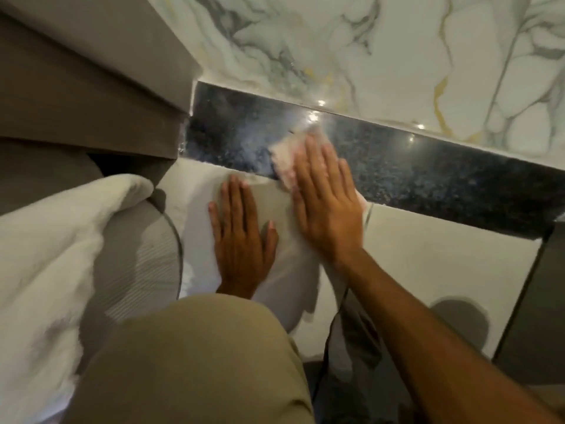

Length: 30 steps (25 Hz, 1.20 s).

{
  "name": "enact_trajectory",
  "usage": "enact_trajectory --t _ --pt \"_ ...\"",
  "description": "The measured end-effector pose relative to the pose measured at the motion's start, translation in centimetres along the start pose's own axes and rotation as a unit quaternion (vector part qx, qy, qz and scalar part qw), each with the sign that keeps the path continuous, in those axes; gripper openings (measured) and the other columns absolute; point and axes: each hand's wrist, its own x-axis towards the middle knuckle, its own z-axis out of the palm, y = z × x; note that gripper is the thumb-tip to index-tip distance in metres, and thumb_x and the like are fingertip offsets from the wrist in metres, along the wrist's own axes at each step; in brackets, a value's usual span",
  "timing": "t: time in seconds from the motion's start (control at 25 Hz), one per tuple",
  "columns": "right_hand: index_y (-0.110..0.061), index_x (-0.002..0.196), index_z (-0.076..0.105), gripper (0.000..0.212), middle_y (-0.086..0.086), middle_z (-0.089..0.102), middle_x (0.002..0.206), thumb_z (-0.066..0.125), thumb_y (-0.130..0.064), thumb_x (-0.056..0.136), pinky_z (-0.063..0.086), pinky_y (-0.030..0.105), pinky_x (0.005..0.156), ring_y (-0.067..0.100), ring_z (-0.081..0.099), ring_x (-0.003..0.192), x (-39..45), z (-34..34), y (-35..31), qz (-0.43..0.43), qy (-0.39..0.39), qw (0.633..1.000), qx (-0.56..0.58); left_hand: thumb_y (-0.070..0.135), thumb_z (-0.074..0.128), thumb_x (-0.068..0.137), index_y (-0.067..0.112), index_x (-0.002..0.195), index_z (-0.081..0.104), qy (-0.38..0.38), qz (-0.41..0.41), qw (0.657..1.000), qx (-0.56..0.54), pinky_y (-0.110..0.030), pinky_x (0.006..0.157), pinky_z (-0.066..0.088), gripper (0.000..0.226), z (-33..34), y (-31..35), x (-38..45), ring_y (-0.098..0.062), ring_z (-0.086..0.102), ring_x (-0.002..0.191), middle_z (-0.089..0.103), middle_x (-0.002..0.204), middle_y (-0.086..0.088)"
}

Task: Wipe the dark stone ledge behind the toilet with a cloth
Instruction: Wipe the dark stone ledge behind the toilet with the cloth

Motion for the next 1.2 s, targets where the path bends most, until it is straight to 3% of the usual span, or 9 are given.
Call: enact_trajectory --t 0.2,0.36,0.44,0.56,0.68,0.8,0.88,1.08,1.2 --pt "-0.013 0.176 0.014 0.066 0.014 0.011 0.185 0.030 -0.034 0.116 0.012 0.052 0.143 0.032 0.012 0.173 5.0 -0.1 -3.1 0.133 0.007 0.991 -0.007 0.051 0.020 0.117 0.003 0.177 0.008 0.002 -0.024 1.000 -0.010 -0.063 0.141 0.004 0.078 -0.6 -1.8 0.2 -0.039 0.008 0.173 0.010 0.185 -0.023" --pt "-0.015 0.175 0.023 0.065 0.013 0.019 0.184 0.033 -0.039 0.115 0.016 0.052 0.142 0.032 0.017 0.172 9.1 1.7 -9.4 -0.133 -0.020 0.991 0.004 0.056 0.020 0.118 0.002 0.176 0.013 0.025 -0.051 0.998 -0.029 -0.057 0.142 0.007 0.080 -0.5 -2.5 -0.3 -0.037 0.012 0.173 0.015 0.184 -0.023" --pt "-0.018 0.174 0.027 0.063 0.009 0.023 0.183 0.034 -0.043 0.117 0.021 0.051 0.142 0.030 0.020 0.172 5.7 1.4 -8.2 -0.195 -0.039 0.980 -0.007 0.056 0.019 0.117 0.000 0.175 0.017 0.016 -0.068 0.997 -0.029 -0.056 0.142 0.012 0.081 -1.1 -3.6 -1.7 -0.036 0.013 0.173 0.015 0.184 -0.022" --pt "-0.019 0.175 0.023 0.062 0.008 0.019 0.184 0.039 -0.037 0.117 0.023 0.051 0.141 0.028 0.018 0.173 3.5 0.8 -5.4 -0.114 -0.018 0.993 -0.009 0.053 0.021 0.115 -0.003 0.174 0.020 -0.006 -0.082 0.995 -0.048 -0.054 0.142 0.014 0.081 -1.9 -4.5 -2.8 -0.037 0.013 0.172 0.017 0.184 -0.023" --pt "-0.016 0.176 0.012 0.066 0.011 0.009 0.186 0.033 -0.035 0.116 0.018 0.053 0.142 0.029 0.011 0.174 9.2 1.0 -9.5 0.030 0.024 0.999 0.019 0.052 0.024 0.113 -0.001 0.174 0.018 -0.010 -0.077 0.996 -0.041 -0.049 0.142 0.006 0.081 -1.7 -4.5 -2.4 -0.036 0.011 0.173 0.015 0.184 -0.022" --pt "-0.013 0.176 0.011 0.066 0.013 0.007 0.186 0.033 -0.032 0.117 0.015 0.052 0.143 0.030 0.008 0.174 10.2 1.8 -12.7 -0.063 -0.026 0.998 0.016 0.052 0.024 0.114 -0.002 0.173 0.023 0.005 -0.071 0.997 -0.043 -0.050 0.142 0.010 0.080 -1.5 -4.6 -2.5 -0.036 0.015 0.172 0.018 0.183 -0.023" --pt "-0.015 0.176 0.012 0.064 0.011 0.008 0.186 0.031 -0.034 0.118 0.018 0.051 0.142 0.027 0.007 0.174 6.9 1.3 -10.0 -0.139 -0.055 0.989 -0.013 0.050 0.027 0.114 -0.003 0.173 0.022 0.003 -0.073 0.996 -0.045 -0.053 0.141 0.016 0.080 -1.7 -4.5 -2.6 -0.036 0.016 0.172 0.019 0.183 -0.023" --pt "-0.013 0.176 0.006 0.066 0.014 0.002 0.186 0.023 -0.038 0.118 0.011 0.051 0.144 0.030 0.002 0.174 11.8 -0.3 -8.3 0.011 -0.028 0.999 0.009 0.050 0.031 0.111 -0.002 0.174 0.019 -0.008 -0.069 0.997 -0.026 -0.054 0.142 0.011 0.082 -1.5 -4.7 -2.6 -0.035 0.008 0.173 0.016 0.184 -0.023" --pt "-0.012 0.176 0.008 0.065 0.014 0.005 0.186 0.020 -0.040 0.119 0.009 0.049 0.144 0.030 0.002 0.174 15.4 -0.5 -10.4 -0.046 -0.071 0.996 -0.007 0.053 0.023 0.114 -0.002 0.174 0.019 -0.010 -0.059 0.998 -0.018 -0.051 0.142 0.005 0.082 -1.3 -4.9 -2.7 -0.034 0.006 0.174 0.014 0.184 -0.022"
